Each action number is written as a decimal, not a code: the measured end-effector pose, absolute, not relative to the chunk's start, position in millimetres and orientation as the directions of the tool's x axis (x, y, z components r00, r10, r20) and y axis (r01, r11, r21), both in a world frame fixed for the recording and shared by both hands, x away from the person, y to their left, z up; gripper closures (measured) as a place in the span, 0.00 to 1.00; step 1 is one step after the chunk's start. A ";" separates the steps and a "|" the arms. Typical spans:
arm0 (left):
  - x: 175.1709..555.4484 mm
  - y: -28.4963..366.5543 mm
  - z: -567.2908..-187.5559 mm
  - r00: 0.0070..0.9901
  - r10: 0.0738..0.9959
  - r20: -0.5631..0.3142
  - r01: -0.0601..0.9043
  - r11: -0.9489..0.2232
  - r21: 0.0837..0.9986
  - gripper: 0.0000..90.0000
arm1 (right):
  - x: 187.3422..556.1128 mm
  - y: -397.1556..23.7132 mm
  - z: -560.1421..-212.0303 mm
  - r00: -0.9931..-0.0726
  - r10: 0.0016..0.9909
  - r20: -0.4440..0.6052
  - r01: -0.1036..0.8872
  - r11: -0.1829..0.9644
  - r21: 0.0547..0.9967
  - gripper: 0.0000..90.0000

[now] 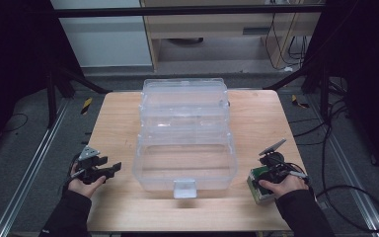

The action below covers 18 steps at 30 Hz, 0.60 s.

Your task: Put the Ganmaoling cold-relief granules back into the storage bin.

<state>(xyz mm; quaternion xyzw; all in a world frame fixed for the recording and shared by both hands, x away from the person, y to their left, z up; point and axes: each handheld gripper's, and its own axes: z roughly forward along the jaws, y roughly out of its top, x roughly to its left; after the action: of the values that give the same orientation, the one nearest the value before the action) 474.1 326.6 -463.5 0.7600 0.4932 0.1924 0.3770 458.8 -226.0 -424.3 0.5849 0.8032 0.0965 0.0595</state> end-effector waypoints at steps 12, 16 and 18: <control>474.6 326.6 -464.2 0.441 0.894 -0.082 0.607 -0.230 0.761 0.36 | 458.2 -225.8 -419.2 -0.337 0.941 0.019 0.925 0.327 0.194 0.19; 474.8 326.5 -464.6 0.441 0.894 -0.081 0.610 -0.233 0.757 0.36 | 457.7 -229.6 -413.5 -0.344 0.939 0.023 0.919 0.332 0.215 0.20; 474.9 326.4 -464.7 0.442 0.893 -0.080 0.611 -0.235 0.756 0.36 | 457.2 -231.5 -408.8 -0.345 0.938 0.025 0.915 0.330 0.232 0.20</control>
<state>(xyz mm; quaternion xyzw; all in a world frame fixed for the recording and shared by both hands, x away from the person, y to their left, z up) 474.9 326.4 -464.7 0.7627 0.4930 0.1891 0.3735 457.2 -231.5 -408.8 0.5697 0.8134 0.1030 0.0565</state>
